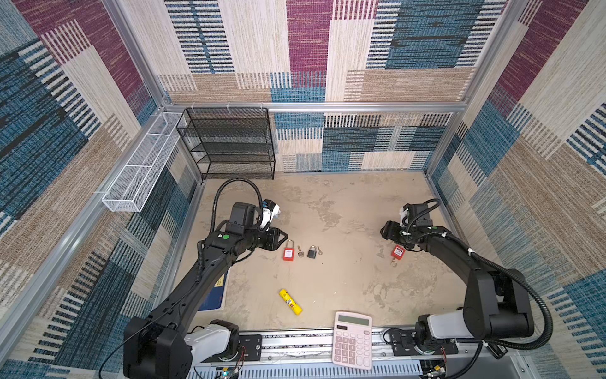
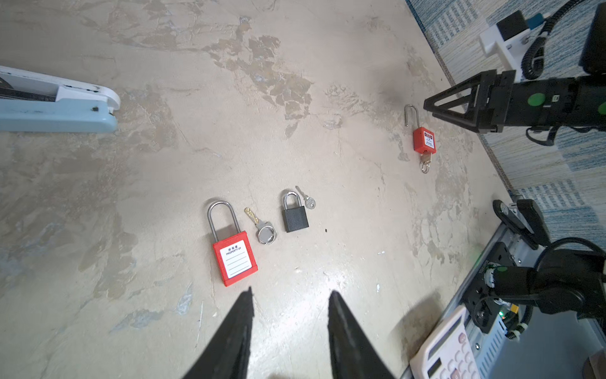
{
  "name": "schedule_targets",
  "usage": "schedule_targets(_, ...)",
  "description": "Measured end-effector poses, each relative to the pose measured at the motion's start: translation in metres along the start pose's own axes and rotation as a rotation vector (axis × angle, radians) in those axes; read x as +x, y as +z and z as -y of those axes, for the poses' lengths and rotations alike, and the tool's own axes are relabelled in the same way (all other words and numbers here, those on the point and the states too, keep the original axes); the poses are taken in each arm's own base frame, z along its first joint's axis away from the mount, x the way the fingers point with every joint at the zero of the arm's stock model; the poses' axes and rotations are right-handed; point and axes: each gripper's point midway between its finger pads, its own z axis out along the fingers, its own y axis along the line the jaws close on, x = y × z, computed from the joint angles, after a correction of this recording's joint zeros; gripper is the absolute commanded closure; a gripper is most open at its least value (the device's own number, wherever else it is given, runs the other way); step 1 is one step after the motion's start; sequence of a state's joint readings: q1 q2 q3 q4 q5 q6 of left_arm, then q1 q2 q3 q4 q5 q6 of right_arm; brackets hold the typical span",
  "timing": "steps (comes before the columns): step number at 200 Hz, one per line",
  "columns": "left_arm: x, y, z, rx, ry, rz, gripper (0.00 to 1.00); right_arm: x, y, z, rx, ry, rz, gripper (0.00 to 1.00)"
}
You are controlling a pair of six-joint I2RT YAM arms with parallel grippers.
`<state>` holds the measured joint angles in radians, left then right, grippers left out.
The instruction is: Lock with the key
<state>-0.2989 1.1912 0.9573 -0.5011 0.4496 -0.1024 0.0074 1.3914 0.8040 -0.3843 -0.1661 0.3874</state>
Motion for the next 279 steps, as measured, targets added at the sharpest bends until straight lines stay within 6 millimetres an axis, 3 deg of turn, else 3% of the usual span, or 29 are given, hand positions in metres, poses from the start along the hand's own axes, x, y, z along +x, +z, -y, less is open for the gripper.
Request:
schedule_targets(22,0.001,0.002,0.002,0.004,0.007,-0.001,0.60,0.000,-0.004,0.012,0.028,0.022,0.021,0.06)
schedule_targets(88,0.005,0.009,0.007,0.016,0.008,-0.004,0.60,0.007,-0.011,0.043,0.094,0.084,0.071,0.05)
schedule_targets(126,-0.001,0.004,0.007,-0.001,0.021,0.019,0.60,0.018,0.007,0.043,0.072,0.101,0.012,0.09)
schedule_targets(167,-0.002,0.004,0.009,0.002,0.025,0.019,0.60,0.020,0.017,0.024,-0.030,0.082,-0.016,0.12)
schedule_targets(209,-0.001,0.004,0.010,0.005,0.027,0.017,0.60,0.023,0.025,-0.028,-0.173,-0.023,-0.080,0.12)
schedule_targets(228,-0.001,0.005,0.012,0.008,0.030,0.015,0.60,0.013,0.020,-0.024,-0.127,-0.044,-0.040,0.12)
schedule_targets(259,-0.002,0.006,0.013,0.012,0.033,0.012,0.60,-0.012,-0.008,-0.025,-0.073,-0.123,0.071,0.12)
schedule_targets(279,-0.004,0.010,0.015,0.017,0.036,0.004,0.60,-0.009,-0.004,-0.019,-0.043,-0.142,0.055,0.12)
